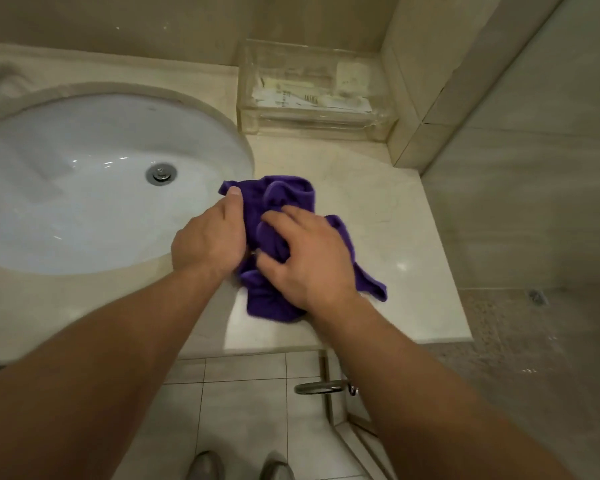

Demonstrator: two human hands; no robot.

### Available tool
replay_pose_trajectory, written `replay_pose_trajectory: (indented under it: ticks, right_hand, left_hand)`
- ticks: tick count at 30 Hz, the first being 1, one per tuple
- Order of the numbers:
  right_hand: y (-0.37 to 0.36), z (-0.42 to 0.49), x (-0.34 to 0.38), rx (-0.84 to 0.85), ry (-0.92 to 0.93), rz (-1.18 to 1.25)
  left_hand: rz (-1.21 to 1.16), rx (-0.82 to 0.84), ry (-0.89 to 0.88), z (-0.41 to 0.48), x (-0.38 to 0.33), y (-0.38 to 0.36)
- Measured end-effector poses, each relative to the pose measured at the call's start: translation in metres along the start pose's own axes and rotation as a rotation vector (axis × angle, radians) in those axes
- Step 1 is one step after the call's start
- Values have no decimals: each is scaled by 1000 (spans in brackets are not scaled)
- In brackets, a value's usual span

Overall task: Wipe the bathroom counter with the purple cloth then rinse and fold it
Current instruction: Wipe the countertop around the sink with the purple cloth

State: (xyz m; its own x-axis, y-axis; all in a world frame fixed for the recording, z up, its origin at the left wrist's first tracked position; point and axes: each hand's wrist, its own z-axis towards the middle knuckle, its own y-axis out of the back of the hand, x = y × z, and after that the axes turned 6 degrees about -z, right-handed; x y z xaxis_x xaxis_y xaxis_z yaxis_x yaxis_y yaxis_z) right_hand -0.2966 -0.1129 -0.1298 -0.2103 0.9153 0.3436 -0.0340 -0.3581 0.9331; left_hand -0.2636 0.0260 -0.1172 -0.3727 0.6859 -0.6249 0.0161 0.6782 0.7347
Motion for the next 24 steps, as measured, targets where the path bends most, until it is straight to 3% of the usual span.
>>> replay_pose_trajectory:
  ticks: [5, 12, 17, 24]
  right_hand:
    - [29, -2, -70, -65, -145, -32]
    - [47, -57, -134, -214, -433, -27]
    - [39, -55, -107, -216, -455, -60]
    - [-10, -31, 5, -192, -200, -3]
  left_hand:
    - [85, -35, -8, 11, -7, -10]
    - [-8, -18, 27, 12, -10, -18]
    - [-104, 29, 104, 7, -18, -14]
    - [-181, 65, 111, 7, -18, -5]
